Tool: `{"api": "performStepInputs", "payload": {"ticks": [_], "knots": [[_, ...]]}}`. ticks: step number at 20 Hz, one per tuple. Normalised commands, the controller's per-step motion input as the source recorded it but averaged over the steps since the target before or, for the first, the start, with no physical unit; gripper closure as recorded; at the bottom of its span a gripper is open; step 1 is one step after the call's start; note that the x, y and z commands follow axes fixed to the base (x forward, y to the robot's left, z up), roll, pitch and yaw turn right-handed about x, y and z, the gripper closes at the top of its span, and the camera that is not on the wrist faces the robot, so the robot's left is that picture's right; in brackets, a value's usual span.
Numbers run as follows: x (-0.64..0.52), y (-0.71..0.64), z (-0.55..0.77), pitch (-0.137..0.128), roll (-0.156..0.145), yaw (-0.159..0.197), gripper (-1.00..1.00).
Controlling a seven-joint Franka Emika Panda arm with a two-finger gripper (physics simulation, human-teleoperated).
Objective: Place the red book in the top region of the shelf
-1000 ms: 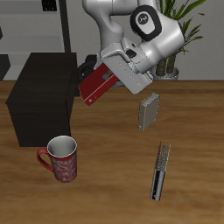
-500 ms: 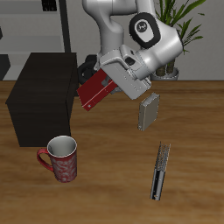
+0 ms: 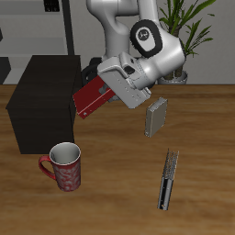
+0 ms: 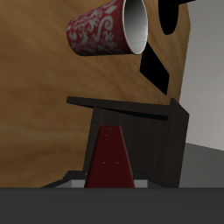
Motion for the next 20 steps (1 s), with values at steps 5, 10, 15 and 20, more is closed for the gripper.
{"api": "performStepInputs", "payload": {"ticks": [5, 10, 15, 20], "knots": [[0.09, -0.21, -0.08, 0.023, -0.029, -0.004, 1.0], [0.13, -0.13, -0.23, 0.042, -0.014, 0.011, 1.0], [0.04, -0.09, -0.15, 0.027, -0.005, 0.001, 1.0], [-0.01, -0.1, -0.07, 0.028, -0.022, -0.011, 1.0]]}}
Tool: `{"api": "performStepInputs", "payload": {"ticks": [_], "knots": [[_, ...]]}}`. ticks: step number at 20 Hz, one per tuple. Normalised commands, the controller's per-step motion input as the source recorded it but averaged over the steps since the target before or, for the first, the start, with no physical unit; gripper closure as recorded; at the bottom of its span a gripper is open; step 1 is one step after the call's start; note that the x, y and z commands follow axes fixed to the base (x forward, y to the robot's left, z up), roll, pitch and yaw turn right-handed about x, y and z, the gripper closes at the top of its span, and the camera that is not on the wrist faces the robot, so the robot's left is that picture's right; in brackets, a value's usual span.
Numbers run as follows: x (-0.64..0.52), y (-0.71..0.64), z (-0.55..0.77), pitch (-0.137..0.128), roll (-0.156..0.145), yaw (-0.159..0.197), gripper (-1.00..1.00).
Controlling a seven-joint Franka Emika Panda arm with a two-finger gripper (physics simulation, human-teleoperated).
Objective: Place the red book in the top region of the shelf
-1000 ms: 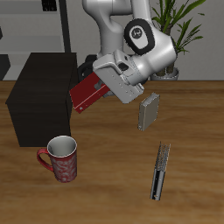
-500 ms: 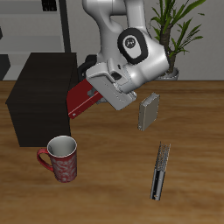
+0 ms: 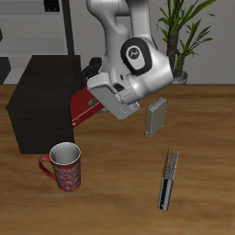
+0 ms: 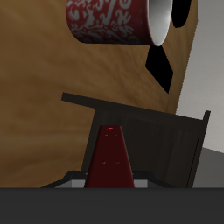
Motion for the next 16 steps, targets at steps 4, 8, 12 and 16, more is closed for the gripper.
{"api": "performStepInputs", "payload": {"ticks": [4, 8, 12, 16], "knots": [[-0.07, -0.28, -0.08, 0.04, -0.074, -0.016, 1.0], [-0.01, -0.15, 0.03, 0.024, -0.039, -0.02, 1.0], [0.08, -0.21, 0.01, 0.003, -0.029, -0.019, 1.0], [0.09, -0.29, -0.03, 0.036, -0.049, -0.017, 1.0]]}}
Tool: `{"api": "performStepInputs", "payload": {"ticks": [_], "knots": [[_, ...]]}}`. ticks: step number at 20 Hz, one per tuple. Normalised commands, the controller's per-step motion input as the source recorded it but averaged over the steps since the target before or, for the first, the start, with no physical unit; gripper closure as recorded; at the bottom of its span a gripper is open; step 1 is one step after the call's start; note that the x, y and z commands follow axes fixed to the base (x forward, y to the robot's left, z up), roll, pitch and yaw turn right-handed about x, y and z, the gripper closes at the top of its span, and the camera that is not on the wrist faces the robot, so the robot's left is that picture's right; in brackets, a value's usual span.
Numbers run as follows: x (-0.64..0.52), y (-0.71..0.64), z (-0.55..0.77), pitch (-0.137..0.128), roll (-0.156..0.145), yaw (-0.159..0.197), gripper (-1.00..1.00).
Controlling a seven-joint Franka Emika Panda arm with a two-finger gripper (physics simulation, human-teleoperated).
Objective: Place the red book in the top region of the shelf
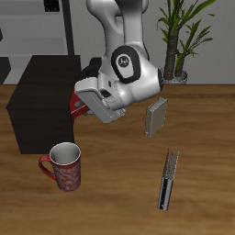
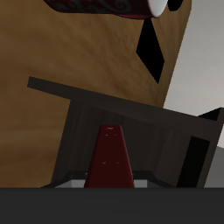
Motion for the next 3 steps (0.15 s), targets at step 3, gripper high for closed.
{"api": "performStepInputs", "payload": {"ticks": [3], "knots": [[0.14, -0.19, -0.1, 0.032, -0.042, -0.005, 1.0]]}}
